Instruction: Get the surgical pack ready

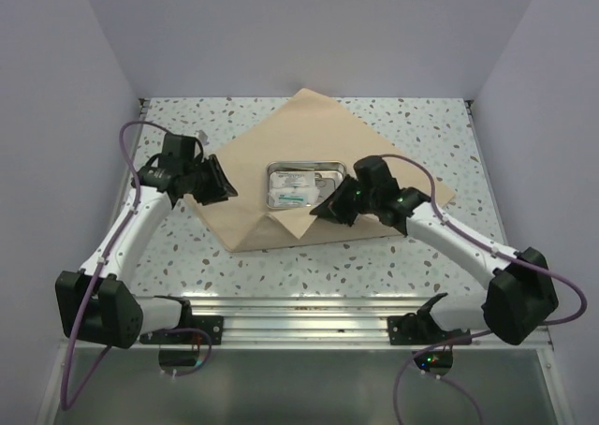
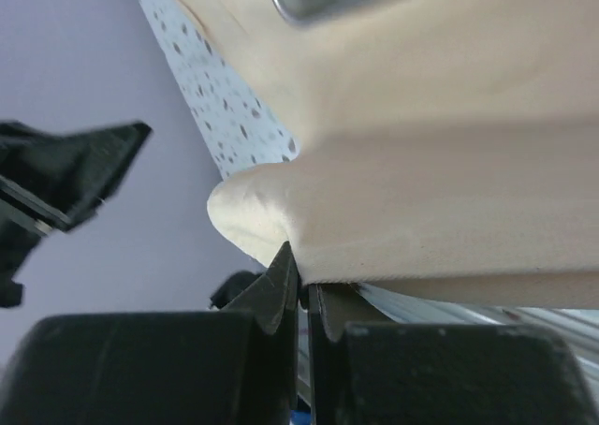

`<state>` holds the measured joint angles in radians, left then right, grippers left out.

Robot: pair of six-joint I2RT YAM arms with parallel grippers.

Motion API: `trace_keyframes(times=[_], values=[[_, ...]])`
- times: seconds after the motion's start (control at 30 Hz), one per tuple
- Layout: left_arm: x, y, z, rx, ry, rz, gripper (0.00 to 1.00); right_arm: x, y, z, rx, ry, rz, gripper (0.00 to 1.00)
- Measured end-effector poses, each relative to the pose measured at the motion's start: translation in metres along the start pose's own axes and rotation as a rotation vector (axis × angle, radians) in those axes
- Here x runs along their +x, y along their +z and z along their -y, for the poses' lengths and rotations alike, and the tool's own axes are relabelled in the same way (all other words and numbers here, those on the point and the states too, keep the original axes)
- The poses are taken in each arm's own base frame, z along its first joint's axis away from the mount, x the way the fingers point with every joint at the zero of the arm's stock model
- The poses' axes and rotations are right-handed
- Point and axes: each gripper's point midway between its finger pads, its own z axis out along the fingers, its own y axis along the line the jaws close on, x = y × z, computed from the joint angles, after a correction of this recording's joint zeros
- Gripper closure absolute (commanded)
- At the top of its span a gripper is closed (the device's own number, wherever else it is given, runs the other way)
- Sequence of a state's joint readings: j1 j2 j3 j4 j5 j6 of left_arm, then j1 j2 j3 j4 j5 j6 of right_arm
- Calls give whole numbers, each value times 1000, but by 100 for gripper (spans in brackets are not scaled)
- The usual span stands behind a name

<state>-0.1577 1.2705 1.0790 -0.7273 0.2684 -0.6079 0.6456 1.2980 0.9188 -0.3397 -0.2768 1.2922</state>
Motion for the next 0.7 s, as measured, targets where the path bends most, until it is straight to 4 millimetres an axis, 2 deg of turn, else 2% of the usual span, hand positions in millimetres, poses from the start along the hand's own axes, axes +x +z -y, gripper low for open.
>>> trace_keyframes(times=[0.13, 0.37, 0.5, 0.7], values=[[-6, 2, -1, -17, 24, 2, 63, -47, 10, -15, 4, 19, 42, 100], [-13, 22, -6, -53, 53, -49, 64, -97, 50, -37, 43, -23, 18, 100], [-14, 35, -10, -67, 60, -82, 64, -124, 66, -45, 52, -35, 16, 100], [-18, 44, -15, -77, 69, -102, 65, -166, 88, -53, 48, -36, 26, 100]])
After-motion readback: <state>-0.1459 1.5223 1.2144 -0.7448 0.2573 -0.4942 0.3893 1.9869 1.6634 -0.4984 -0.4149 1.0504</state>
